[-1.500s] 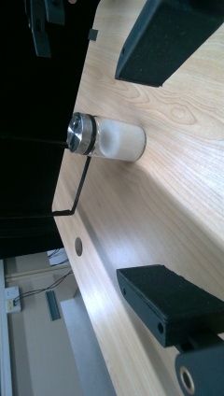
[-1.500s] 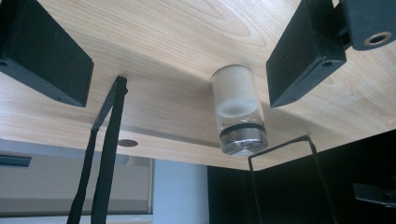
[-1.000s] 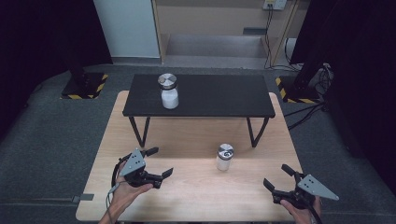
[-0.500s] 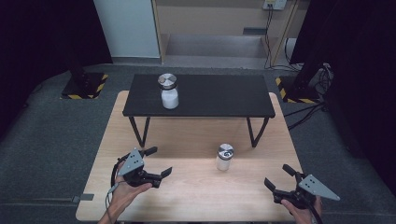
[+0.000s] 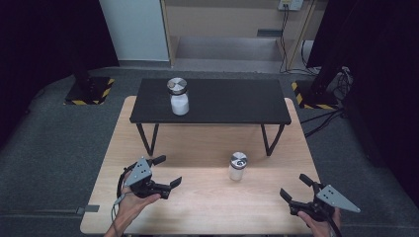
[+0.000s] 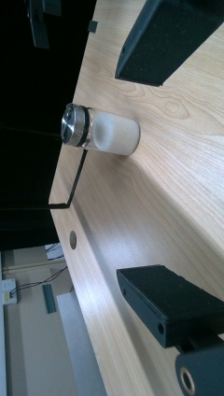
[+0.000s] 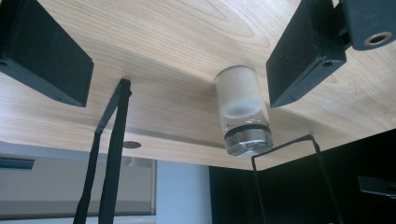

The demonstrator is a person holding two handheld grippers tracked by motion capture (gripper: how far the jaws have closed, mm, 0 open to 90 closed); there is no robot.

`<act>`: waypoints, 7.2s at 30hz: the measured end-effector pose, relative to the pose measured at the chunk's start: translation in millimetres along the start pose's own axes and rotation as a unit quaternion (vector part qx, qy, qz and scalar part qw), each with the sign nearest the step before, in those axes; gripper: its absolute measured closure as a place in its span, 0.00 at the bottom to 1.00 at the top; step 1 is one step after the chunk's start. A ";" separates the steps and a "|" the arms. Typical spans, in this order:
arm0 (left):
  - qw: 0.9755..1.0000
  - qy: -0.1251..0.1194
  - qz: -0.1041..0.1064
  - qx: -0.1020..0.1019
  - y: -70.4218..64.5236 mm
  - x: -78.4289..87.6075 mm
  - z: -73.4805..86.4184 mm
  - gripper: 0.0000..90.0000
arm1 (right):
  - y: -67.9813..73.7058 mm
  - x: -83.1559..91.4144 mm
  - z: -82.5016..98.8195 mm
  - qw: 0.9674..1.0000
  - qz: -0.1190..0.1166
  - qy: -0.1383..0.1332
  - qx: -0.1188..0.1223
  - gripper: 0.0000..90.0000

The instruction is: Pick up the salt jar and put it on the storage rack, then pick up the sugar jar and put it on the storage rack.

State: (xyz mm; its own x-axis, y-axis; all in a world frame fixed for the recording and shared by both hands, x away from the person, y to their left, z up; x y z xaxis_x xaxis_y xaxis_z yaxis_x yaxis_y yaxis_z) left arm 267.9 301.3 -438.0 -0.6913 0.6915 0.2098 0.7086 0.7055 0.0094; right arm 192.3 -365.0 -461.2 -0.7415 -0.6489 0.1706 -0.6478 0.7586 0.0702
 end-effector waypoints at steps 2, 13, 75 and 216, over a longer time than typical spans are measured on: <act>1.000 -0.001 0.000 0.001 0.4 0.6 0.2 0.04 | -0.1 -0.1 -0.1 1.000 -0.001 0.000 0.000 0.08; 1.000 -0.002 -0.001 0.005 1.5 2.4 0.8 0.04 | 0.1 -1.5 -0.6 1.000 -0.004 0.001 0.005 0.08; 0.999 -0.022 -0.022 0.035 11.4 15.9 6.2 0.01 | 6.2 -31.2 -62.7 0.994 -0.098 0.026 0.041 0.04; 1.000 -0.008 -0.013 0.025 10.0 11.2 4.9 0.01 | 19.4 -120.1 -297.7 0.989 -0.067 0.108 0.077 0.39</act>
State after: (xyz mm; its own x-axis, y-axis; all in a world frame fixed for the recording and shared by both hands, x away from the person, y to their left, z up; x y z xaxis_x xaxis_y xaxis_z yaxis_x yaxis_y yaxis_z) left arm 266.6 316.8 -440.4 -0.7122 0.6744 0.1949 0.6822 0.7303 -0.0343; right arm 320.9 -254.9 -187.7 -0.6027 -0.7032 0.3772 -0.7695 0.6373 -0.0413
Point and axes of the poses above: each handheld gripper's, and its own axes: x roughly backward along the jaws, z roughly out of its underside, y roughly to its left, the point moved 3 cm from there along -x, roughly forward along the jaws, and after that the axes turned 6 degrees about -z, right-handed, at the moved point
